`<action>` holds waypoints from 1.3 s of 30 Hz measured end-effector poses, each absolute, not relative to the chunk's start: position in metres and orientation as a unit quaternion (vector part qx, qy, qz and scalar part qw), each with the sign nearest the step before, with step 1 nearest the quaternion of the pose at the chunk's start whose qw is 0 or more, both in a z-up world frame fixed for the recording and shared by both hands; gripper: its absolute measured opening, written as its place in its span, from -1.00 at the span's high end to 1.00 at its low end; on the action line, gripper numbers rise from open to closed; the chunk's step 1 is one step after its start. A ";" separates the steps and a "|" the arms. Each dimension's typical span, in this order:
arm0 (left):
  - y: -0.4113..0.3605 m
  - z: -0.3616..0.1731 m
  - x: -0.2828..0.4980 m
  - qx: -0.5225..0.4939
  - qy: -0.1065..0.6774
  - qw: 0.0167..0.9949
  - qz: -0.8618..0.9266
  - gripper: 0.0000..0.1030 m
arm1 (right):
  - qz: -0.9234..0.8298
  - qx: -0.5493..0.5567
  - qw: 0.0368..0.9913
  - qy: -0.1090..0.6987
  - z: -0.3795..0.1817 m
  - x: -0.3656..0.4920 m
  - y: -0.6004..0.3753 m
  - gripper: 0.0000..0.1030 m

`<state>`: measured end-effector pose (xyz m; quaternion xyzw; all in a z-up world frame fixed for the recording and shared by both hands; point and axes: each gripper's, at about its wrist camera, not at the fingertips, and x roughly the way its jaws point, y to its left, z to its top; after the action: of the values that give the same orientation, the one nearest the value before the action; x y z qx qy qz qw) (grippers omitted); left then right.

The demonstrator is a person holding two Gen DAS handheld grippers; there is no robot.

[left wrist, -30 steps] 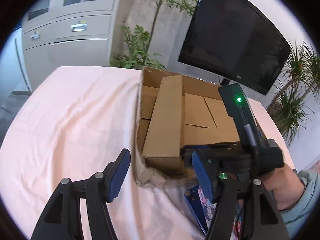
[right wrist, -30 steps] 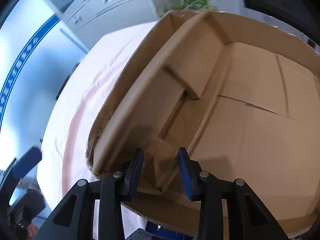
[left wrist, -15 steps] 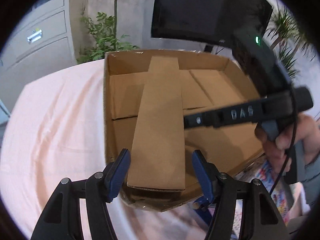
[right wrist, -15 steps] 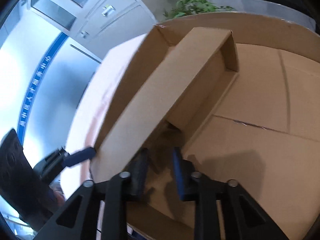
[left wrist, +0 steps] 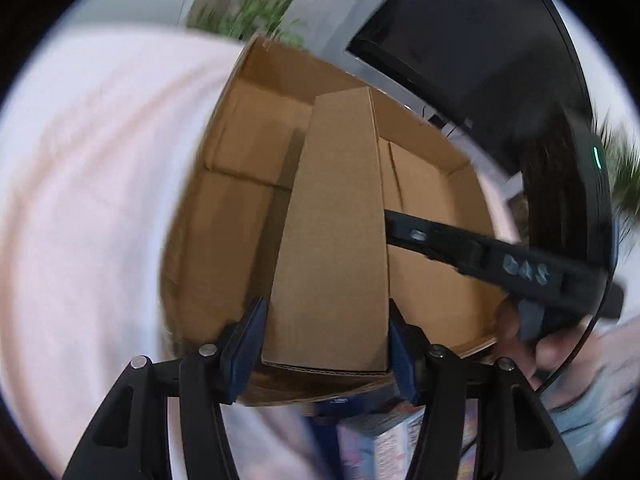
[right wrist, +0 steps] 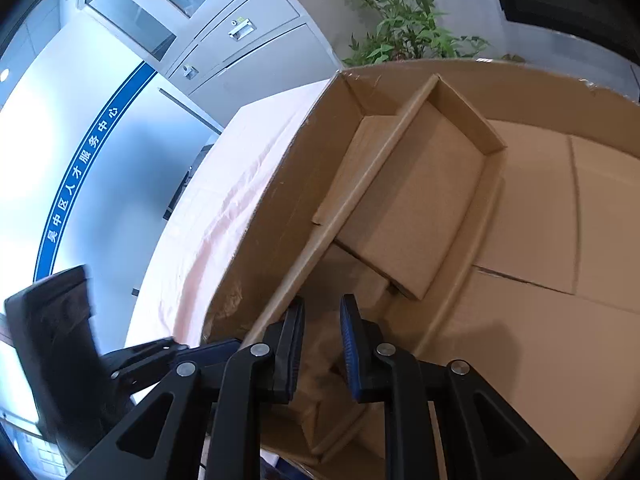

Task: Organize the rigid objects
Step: 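Lower the insert into the open box along its inner wall, open left gripper, then grasp the colourful board-game box with the left gripper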

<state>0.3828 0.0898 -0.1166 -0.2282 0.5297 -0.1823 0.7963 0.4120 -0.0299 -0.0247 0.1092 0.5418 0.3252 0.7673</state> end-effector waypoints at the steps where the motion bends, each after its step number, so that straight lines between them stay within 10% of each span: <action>1: 0.092 -0.123 0.383 -0.235 0.539 0.792 -0.166 0.03 | 0.327 0.111 0.769 0.538 -0.022 0.410 -0.037 0.60; 7: 0.086 -0.103 0.370 -0.143 0.507 0.846 -0.086 0.05 | 0.294 0.097 0.791 0.528 -0.014 0.399 -0.069 -0.04; 22: 0.099 -0.080 0.369 -0.084 0.450 0.885 -0.084 0.48 | 0.307 0.094 0.725 0.609 -0.053 0.392 -0.028 0.39; 28: 0.108 -0.059 0.338 -0.081 0.421 0.897 -0.106 0.30 | 0.306 0.092 0.729 0.606 -0.045 0.387 -0.026 0.20; 32: 0.097 -0.049 0.310 -0.072 0.400 0.906 -0.116 -0.60 | 0.281 0.092 0.795 0.529 0.007 0.348 -0.075 -1.00; 39: 0.076 -0.040 0.273 -0.128 0.456 0.853 -0.219 -0.60 | 0.271 0.090 0.842 0.458 0.072 0.204 -0.182 -1.00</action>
<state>0.2727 0.0761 -0.0404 -0.1283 0.4560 -0.2194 0.8529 0.2044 -0.1818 0.0722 0.0904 0.4582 0.2708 0.8418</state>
